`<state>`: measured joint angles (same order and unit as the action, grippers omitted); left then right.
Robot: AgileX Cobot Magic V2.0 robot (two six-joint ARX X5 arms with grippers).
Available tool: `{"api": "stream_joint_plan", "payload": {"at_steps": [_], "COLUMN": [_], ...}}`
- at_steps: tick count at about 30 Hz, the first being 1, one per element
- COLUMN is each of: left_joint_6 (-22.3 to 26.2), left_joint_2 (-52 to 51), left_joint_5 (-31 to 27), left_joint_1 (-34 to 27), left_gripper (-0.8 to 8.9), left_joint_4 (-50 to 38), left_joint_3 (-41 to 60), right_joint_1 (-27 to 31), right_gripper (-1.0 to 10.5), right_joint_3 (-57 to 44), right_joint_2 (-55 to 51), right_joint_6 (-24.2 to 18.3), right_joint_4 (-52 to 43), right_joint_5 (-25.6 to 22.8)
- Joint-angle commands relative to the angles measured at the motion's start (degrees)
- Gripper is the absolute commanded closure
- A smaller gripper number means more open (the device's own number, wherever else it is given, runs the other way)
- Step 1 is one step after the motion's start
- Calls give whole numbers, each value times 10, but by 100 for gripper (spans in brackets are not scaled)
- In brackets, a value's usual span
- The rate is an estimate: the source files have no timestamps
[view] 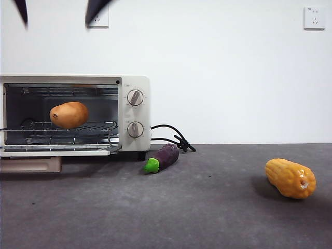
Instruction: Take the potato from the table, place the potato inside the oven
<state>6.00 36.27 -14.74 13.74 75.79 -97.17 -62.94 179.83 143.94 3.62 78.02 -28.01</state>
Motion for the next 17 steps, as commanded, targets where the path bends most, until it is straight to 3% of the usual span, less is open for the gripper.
{"api": "stream_joint_plan", "payload": {"at_steps": [1,4,14,17], "left_joint_6": [-1,-3,-15,-15], "left_joint_2": [6,16,92,128], "left_joint_5": [-3,-3,-3,-2], "left_joint_1": [2,2,2,2], "left_gripper": [819,819,819,818], "left_joint_4": [-3,-3,-3,-3], "left_joint_3": [0,0,1,1], "right_joint_1": [-20,-43,-166,-210], "right_gripper": [237,148,150,150], "right_joint_3": [50,48,47,45], "right_joint_2": [-44,-90,-256,-288], "right_joint_6": [-41,-54,-56,-68], "right_joint_4": [12,12,12,12], "right_joint_5": [-44,-86,-137,-187]}}
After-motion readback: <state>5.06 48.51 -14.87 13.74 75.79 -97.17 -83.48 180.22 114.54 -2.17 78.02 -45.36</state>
